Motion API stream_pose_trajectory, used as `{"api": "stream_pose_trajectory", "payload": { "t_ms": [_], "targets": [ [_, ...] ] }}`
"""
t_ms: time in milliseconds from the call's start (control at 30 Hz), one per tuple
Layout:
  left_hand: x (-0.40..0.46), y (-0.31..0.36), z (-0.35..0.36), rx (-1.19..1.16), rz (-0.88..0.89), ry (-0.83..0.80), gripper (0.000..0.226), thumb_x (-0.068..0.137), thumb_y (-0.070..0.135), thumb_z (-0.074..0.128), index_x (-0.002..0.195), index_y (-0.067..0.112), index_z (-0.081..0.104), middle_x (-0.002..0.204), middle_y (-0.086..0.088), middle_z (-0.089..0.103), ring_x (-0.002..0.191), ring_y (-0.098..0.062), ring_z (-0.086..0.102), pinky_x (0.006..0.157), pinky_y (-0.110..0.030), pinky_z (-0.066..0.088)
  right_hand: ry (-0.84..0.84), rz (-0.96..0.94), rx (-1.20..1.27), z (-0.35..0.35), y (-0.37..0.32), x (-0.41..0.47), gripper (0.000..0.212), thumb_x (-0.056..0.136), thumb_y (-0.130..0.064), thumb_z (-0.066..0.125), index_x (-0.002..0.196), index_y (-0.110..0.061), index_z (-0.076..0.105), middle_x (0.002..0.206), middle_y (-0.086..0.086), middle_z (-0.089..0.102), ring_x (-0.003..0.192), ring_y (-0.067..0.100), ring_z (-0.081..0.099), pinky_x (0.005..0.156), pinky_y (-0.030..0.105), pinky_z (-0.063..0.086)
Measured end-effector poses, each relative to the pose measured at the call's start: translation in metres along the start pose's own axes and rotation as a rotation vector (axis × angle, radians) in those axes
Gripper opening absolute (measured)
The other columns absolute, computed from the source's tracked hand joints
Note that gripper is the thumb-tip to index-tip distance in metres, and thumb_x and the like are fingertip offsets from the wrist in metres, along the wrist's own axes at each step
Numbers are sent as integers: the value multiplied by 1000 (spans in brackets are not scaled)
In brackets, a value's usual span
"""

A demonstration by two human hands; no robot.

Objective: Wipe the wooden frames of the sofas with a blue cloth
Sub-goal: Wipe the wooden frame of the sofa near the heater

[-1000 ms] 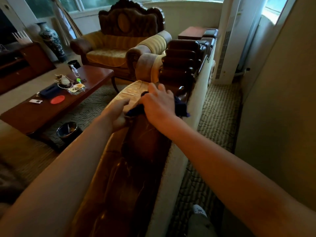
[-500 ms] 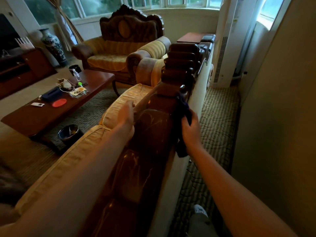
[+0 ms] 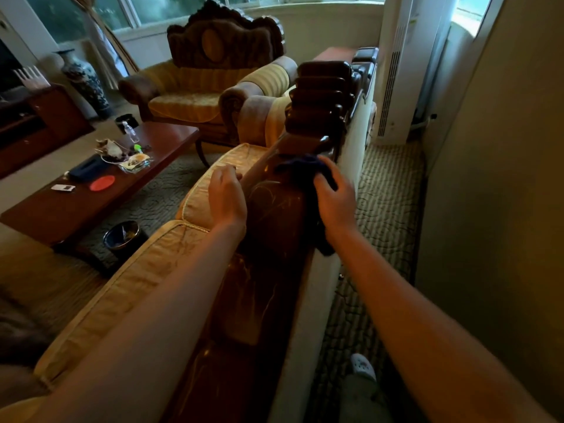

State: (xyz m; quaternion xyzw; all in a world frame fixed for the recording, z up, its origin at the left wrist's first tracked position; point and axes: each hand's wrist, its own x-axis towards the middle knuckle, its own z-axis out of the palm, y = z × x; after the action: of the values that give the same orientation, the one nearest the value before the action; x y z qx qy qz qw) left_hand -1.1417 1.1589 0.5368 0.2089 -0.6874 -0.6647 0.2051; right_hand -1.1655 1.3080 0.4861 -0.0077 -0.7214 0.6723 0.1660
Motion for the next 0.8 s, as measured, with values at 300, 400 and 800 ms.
{"api": "stream_pose_trajectory", "payload": {
  "t_ms": [300,400,800],
  "targets": [
    [2,-5,1,-103,28,-12,20,93,17,39,90,20,58,98,-4,63,91,-14,58,77,-26,46,77,-164,-214,10,7,-157,30,94,-31,50,115,-52,46,117,-21,36,109,-7,42,90,15,40],
    [3,-5,-1,-130,34,0,20,96,15,37,96,16,57,98,-6,62,88,-12,58,69,-21,45,83,-274,-249,10,-7,-108,34,88,-36,50,122,-36,54,119,-10,41,107,10,48,90,22,42],
    [-1,-4,-5,-272,51,39,20,95,9,36,98,11,56,94,-8,62,83,-12,59,68,-18,46,81,-272,-444,3,-14,-96,35,87,-21,63,122,-23,60,117,4,45,103,17,47,89,32,46]
  ]
}}
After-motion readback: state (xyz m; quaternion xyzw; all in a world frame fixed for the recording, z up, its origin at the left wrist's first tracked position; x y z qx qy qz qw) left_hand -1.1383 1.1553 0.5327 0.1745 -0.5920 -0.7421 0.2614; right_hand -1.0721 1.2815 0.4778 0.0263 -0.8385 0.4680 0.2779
